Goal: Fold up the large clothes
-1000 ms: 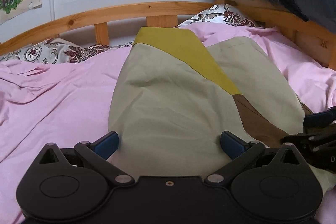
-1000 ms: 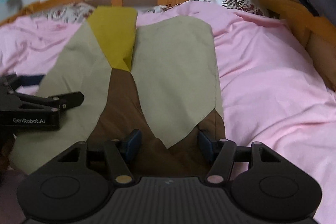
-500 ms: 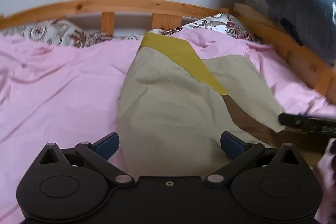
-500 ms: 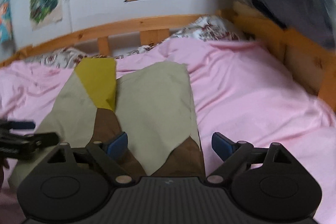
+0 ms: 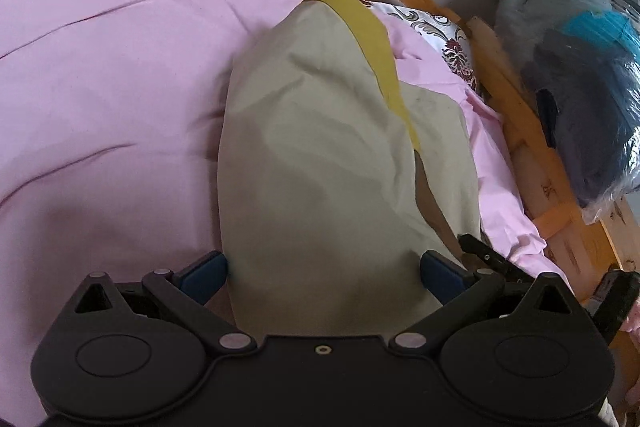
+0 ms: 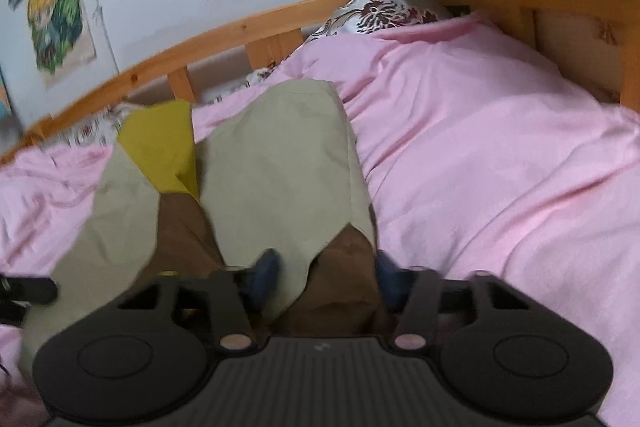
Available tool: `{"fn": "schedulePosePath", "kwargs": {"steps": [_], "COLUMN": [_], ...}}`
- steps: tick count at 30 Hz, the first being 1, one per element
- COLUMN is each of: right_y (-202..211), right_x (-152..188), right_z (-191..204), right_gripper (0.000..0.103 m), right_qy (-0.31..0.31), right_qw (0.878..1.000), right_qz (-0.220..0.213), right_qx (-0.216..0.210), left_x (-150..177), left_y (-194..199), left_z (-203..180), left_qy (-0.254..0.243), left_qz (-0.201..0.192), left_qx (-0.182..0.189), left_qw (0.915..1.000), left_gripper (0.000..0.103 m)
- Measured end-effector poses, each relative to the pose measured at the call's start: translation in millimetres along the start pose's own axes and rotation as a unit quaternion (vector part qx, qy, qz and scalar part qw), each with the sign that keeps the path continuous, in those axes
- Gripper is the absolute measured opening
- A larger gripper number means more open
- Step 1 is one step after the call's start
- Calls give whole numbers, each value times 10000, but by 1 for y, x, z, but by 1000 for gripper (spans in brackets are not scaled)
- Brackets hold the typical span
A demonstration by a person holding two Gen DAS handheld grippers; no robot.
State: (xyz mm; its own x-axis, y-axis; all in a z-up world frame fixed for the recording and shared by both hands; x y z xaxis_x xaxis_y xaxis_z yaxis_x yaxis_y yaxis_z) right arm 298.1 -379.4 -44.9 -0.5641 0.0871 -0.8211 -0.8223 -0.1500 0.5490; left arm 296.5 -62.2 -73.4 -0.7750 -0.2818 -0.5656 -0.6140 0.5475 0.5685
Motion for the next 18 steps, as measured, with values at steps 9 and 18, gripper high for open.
{"fn": "schedulePosePath", "kwargs": {"steps": [9, 18], "right_y": [16, -2], "right_x": [2, -8], "right_z": [51, 1], "right_gripper": [31, 61], "right_qy": [1842, -105], "right_qw": [9808, 9996], "right_qz": [-532, -74], "right_qx": [346, -256], "left_x": [-1, -4], "left_y": [-2, -7], "left_z": [-2, 6], "left_qy": [-12, 147], "left_qz": [-22, 180], "left_qx": [-57, 153], "left_qw": [10000, 9996], "left_gripper": [102, 102]}}
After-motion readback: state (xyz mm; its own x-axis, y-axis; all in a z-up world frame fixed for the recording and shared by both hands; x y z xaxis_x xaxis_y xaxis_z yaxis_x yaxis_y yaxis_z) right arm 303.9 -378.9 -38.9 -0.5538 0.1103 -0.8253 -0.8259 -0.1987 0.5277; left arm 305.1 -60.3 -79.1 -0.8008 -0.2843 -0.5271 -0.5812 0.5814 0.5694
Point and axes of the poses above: each gripper's, at about its wrist camera, not at the fingertips, and y roughly against the way its jaws point, z to its left, x to its underside, the point moved 3 cm from there along -y, roughly the way its jaws point, and after that the axes turned 2 degrees about x, right-handed, at the moved point
